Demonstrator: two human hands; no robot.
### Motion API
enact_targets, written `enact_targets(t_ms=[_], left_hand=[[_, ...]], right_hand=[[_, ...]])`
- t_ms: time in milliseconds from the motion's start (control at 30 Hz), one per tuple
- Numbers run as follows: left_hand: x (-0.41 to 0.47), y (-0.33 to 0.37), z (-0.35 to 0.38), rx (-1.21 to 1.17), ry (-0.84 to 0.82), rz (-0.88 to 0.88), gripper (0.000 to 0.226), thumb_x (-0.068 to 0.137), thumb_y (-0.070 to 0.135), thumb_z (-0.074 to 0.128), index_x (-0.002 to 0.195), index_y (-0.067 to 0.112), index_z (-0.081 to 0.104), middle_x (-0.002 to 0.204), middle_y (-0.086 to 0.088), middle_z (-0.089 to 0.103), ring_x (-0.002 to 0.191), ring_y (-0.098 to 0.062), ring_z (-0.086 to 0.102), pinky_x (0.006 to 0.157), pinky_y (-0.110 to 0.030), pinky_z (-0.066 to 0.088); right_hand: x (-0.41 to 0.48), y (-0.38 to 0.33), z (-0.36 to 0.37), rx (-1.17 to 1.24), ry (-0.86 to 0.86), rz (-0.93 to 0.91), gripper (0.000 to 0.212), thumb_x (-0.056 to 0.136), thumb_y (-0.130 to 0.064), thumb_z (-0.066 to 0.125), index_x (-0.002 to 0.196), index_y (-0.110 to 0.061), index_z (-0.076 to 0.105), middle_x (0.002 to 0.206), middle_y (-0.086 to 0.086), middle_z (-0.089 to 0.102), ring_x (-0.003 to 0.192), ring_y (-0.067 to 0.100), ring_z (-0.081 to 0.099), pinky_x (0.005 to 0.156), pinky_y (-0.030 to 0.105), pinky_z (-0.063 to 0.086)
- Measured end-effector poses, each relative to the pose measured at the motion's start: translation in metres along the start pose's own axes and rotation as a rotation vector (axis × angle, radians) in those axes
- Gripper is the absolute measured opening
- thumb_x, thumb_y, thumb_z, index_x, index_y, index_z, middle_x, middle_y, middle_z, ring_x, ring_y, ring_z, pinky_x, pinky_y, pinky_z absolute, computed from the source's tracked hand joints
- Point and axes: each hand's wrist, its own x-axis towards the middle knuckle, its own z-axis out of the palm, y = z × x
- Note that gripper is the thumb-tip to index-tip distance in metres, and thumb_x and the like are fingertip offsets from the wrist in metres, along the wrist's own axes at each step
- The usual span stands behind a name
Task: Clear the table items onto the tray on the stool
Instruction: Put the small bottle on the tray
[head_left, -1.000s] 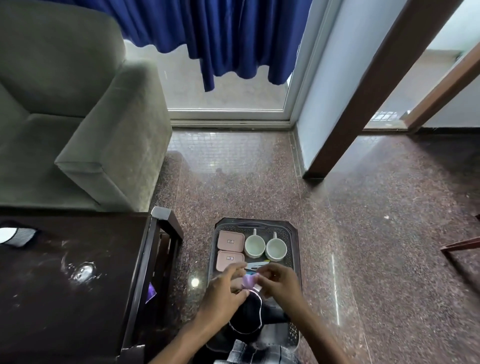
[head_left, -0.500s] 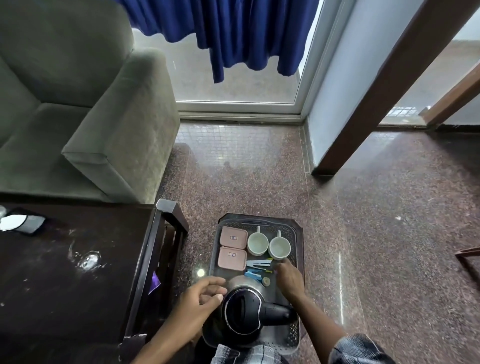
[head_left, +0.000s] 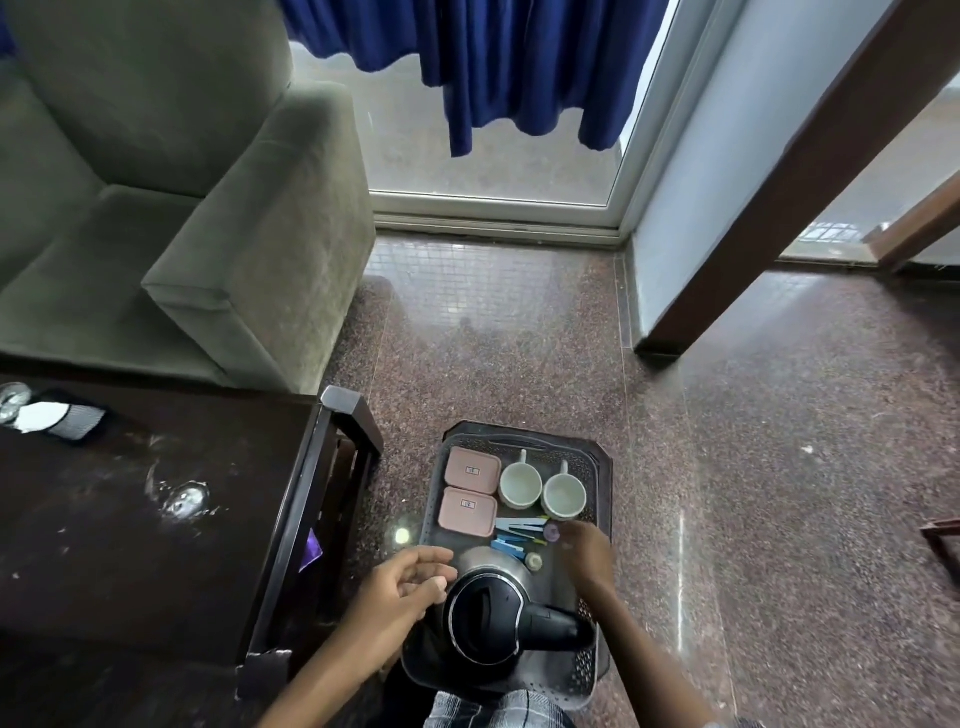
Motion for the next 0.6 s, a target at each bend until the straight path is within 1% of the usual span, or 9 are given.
enact_targets(t_ms=[100, 233, 333, 400, 467, 500, 533, 567, 600], left_hand=[[0.0, 0.003, -0.002, -0.073, 0.028, 0.017, 0.018, 0.087, 0.011, 0.06, 0.1, 0.023, 0.061, 0.099, 0.002, 0.071, 0.085, -0.011, 0.065, 0.066, -0.012, 0.047], [-0.008, 0.008, -0.015, -0.185, 0.079, 0.078, 0.027, 0.073, 0.025, 0.057, 0.099, 0.022, 0.061, 0.095, 0.004, 0.07, 0.07, 0.002, 0.064, 0.062, -0.011, 0.045], [-0.023, 0.005, -0.035, -0.271, 0.116, 0.118, 0.024, 0.079, 0.021, 0.058, 0.102, 0.017, 0.061, 0.097, 0.002, 0.069, 0.067, 0.004, 0.064, 0.063, -0.012, 0.046], [-0.038, -0.003, -0.054, -0.313, 0.156, 0.131, 0.029, 0.074, 0.025, 0.057, 0.102, 0.018, 0.061, 0.098, 0.003, 0.069, 0.068, 0.004, 0.064, 0.065, -0.013, 0.047], [-0.053, -0.017, -0.077, -0.352, 0.214, 0.153, 0.023, 0.08, 0.021, 0.062, 0.103, 0.018, 0.062, 0.099, 0.004, 0.069, 0.068, 0.006, 0.064, 0.064, -0.01, 0.048], [-0.062, -0.026, -0.089, -0.37, 0.245, 0.159, 0.017, 0.087, 0.015, 0.061, 0.104, 0.017, 0.061, 0.099, 0.005, 0.069, 0.069, 0.006, 0.065, 0.065, -0.011, 0.048], [-0.072, -0.036, -0.102, -0.388, 0.28, 0.162, 0.016, 0.091, 0.011, 0.056, 0.105, 0.018, 0.061, 0.099, 0.005, 0.069, 0.072, 0.004, 0.065, 0.068, -0.013, 0.049], [-0.083, -0.048, -0.116, -0.404, 0.316, 0.165, 0.018, 0.093, 0.009, 0.053, 0.105, 0.019, 0.061, 0.1, 0.006, 0.069, 0.077, 0.0, 0.066, 0.072, -0.017, 0.049], [-0.094, -0.062, -0.131, -0.426, 0.351, 0.168, 0.018, 0.093, 0.009, 0.051, 0.105, 0.019, 0.061, 0.1, 0.005, 0.069, 0.082, -0.006, 0.066, 0.076, -0.02, 0.049]], right_hand=[[-0.016, -0.014, -0.01, 0.166, 0.08, 0.005, 0.012, 0.079, -0.016, 0.065, 0.084, -0.009, 0.074, 0.087, 0.011, 0.074, 0.082, 0.024, 0.067, 0.066, 0.029, 0.045], [-0.052, -0.063, -0.009, 0.326, 0.052, -0.158, 0.017, 0.081, -0.002, 0.06, 0.075, -0.015, 0.069, 0.073, 0.004, 0.07, 0.071, 0.024, 0.068, 0.067, 0.034, 0.053], [-0.086, -0.111, 0.004, 0.328, -0.027, -0.364, 0.02, 0.083, 0.0, 0.06, 0.079, -0.019, 0.066, 0.073, -0.002, 0.067, 0.067, 0.015, 0.067, 0.065, 0.02, 0.05], [-0.108, -0.141, 0.019, 0.248, -0.093, -0.516, 0.017, 0.083, 0.0, 0.06, 0.085, -0.013, 0.071, 0.079, 0.0, 0.068, 0.07, 0.013, 0.065, 0.065, 0.012, 0.047], [-0.13, -0.169, 0.037, 0.153, -0.188, -0.61, 0.018, 0.083, 0.0, 0.059, 0.091, -0.009, 0.072, 0.083, 0.0, 0.07, 0.073, 0.009, 0.063, 0.066, 0.006, 0.043], [-0.142, -0.181, 0.048, 0.131, -0.244, -0.642, 0.021, 0.082, 0.001, 0.057, 0.091, -0.012, 0.072, 0.082, 0.0, 0.069, 0.071, 0.008, 0.062, 0.067, 0.01, 0.045], [-0.154, -0.192, 0.06, 0.118, -0.294, -0.672, 0.026, 0.082, 0.002, 0.055, 0.088, -0.018, 0.071, 0.08, 0.0, 0.069, 0.069, 0.011, 0.062, 0.069, 0.018, 0.048], [-0.167, -0.202, 0.074, 0.105, -0.327, -0.701, 0.032, 0.081, 0.003, 0.053, 0.081, -0.026, 0.067, 0.078, 0.001, 0.068, 0.068, 0.015, 0.062, 0.069, 0.028, 0.05], [-0.178, -0.211, 0.09, 0.08, -0.351, -0.723, 0.038, 0.081, 0.003, 0.052, 0.076, -0.033, 0.062, 0.074, -0.001, 0.067, 0.069, 0.019, 0.063, 0.069, 0.032, 0.051]])
